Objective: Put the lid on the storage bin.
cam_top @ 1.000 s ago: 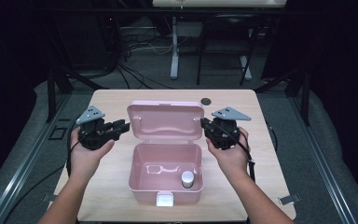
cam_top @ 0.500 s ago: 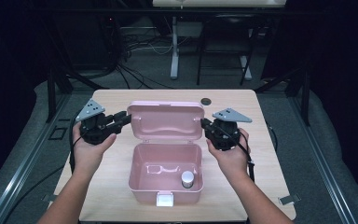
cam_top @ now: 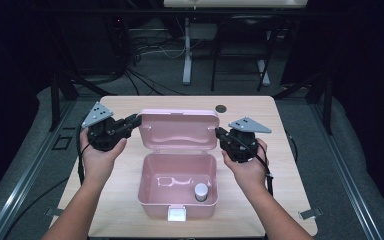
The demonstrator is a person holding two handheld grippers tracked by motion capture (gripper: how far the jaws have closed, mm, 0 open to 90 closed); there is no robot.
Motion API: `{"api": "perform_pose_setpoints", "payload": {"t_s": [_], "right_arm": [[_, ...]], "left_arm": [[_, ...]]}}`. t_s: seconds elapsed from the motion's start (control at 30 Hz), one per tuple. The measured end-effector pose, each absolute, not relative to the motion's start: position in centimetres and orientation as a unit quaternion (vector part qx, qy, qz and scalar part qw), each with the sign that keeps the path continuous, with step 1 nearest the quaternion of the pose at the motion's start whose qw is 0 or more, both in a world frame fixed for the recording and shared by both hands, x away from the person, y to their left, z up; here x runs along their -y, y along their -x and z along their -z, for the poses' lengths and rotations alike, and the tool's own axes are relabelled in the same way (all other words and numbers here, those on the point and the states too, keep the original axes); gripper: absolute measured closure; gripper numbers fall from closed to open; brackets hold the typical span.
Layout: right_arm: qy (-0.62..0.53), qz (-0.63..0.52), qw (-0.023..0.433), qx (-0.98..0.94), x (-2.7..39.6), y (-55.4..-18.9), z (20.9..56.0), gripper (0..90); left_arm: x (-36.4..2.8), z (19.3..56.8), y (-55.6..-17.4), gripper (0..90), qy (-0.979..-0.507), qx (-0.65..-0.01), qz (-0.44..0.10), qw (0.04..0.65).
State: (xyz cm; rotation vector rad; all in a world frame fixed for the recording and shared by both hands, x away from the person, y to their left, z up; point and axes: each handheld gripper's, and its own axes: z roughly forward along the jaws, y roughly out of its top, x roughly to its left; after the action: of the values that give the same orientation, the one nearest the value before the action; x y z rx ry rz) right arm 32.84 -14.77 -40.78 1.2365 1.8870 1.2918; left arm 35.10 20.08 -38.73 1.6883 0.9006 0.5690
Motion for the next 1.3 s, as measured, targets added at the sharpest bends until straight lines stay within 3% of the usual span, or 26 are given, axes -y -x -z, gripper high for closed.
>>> {"api": "perform_pose_setpoints", "payload": {"t_s": [0.73, 1.3], "right_arm": [[-0.435, -0.502, 0.265, -0.699, 14.9, -31.6, 40.6, 76.4], [-0.423, -0.499, 0.267, -0.707, 15.0, -30.6, 40.6, 74.1]], "left_arm": [[-20.4, 39.1, -33.2, 80.6, -0.702, -0.375, -0.235, 0.558], [-20.8, 39.3, -31.9, 80.4, -0.705, -0.369, -0.226, 0.562]]}}
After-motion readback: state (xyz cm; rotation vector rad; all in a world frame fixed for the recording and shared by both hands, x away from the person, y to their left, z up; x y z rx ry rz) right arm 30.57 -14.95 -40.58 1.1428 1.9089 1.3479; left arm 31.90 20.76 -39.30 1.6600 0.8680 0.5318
